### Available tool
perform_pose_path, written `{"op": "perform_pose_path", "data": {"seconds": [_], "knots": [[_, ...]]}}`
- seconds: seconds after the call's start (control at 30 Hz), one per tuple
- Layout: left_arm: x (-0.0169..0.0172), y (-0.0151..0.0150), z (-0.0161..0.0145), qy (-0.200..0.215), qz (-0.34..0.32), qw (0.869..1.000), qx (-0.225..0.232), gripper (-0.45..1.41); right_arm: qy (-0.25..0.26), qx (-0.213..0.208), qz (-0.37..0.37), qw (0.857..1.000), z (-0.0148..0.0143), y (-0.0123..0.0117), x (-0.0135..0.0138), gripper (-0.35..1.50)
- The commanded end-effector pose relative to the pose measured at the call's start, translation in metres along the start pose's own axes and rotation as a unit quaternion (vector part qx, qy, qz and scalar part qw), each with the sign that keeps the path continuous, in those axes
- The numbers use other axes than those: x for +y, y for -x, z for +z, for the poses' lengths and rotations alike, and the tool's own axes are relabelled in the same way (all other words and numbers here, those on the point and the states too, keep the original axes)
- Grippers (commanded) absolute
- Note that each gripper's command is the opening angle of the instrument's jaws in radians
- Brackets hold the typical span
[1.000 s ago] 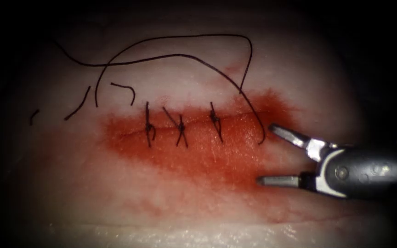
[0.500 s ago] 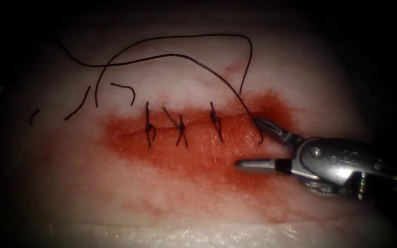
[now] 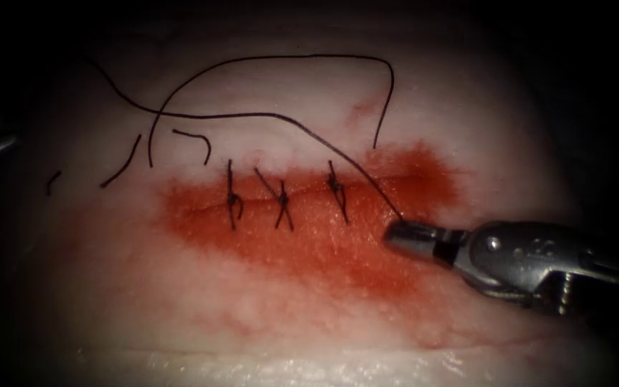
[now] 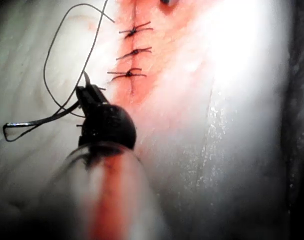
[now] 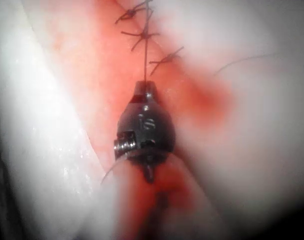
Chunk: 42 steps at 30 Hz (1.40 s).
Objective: Wound Closure
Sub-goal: With right hand, grab and pull suture through wound repeatedly so that only a short tail remains
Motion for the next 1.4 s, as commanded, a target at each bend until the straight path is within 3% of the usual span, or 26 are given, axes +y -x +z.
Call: {"op": "perform_pose_path", "data": {"seconds": [0.03, 0.4, 0.73, 0.8, 0.83, 0.9, 0.93, 1.03, 1.17, 1.3, 1.4], "knots": [[0.0005, 0.0002, 0.0007, 0.001, 0.001, 1.000, 0.001, -0.45, -0.003, -0.001, -0.006, 1.000, -0.0001, -0.0002, -0.0019, -0.35], [0.0014, -0.0004, 0.0012, 0.010, 0.004, 1.000, 0.004, -0.45, -0.022, -0.042, -0.070, 0.996, -0.0030, -0.0024, -0.0141, -0.35], [0.0014, -0.0004, 0.0012, 0.011, 0.004, 1.000, 0.003, -0.45, -0.047, -0.071, -0.115, 0.990, -0.0031, -0.0022, -0.0188, -0.35], [0.0013, -0.0003, 0.0012, 0.012, 0.004, 1.000, 0.004, -0.45, -0.057, -0.068, -0.155, 0.984, -0.0031, -0.0023, -0.0188, -0.35], [0.0013, -0.0003, 0.0012, 0.012, 0.004, 1.000, 0.004, -0.45, -0.073, -0.058, -0.176, 0.980, -0.0031, -0.0025, -0.0184, -0.18], [0.0012, -0.0002, 0.0012, 0.013, 0.005, 1.000, 0.005, -0.45, -0.088, -0.039, -0.222, 0.970, -0.0031, -0.0031, -0.0173, 0.74], [0.0012, -0.0002, 0.0011, 0.013, 0.005, 1.000, 0.005, -0.45, -0.089, -0.023, -0.252, 0.963, -0.0033, -0.0035, -0.0161, 1.00], [0.0008, 0.0001, 0.0012, 0.015, 0.017, 1.000, 0.006, -0.45, -0.080, 0.026, -0.303, 0.949, -0.0039, -0.0047, -0.0130, 1.42], [0.0000, 0.0009, 0.0011, 0.015, 0.039, 0.999, 0.003, -0.45, -0.072, 0.083, -0.331, 0.937, -0.0052, -0.0055, -0.0094, 1.48], [-0.0012, 0.0019, 0.0008, 0.002, 0.061, 0.998, -0.021, -0.45, -0.064, 0.087, -0.341, 0.934, -0.0069, -0.0051, -0.0077, 1.48], [-0.0019, 0.0026, 0.0006, -0.003, 0.068, 0.997, -0.029, -0.45, -0.069, 0.088, -0.346, 0.931, -0.0081, -0.0045, -0.0067, 1.37]]}}
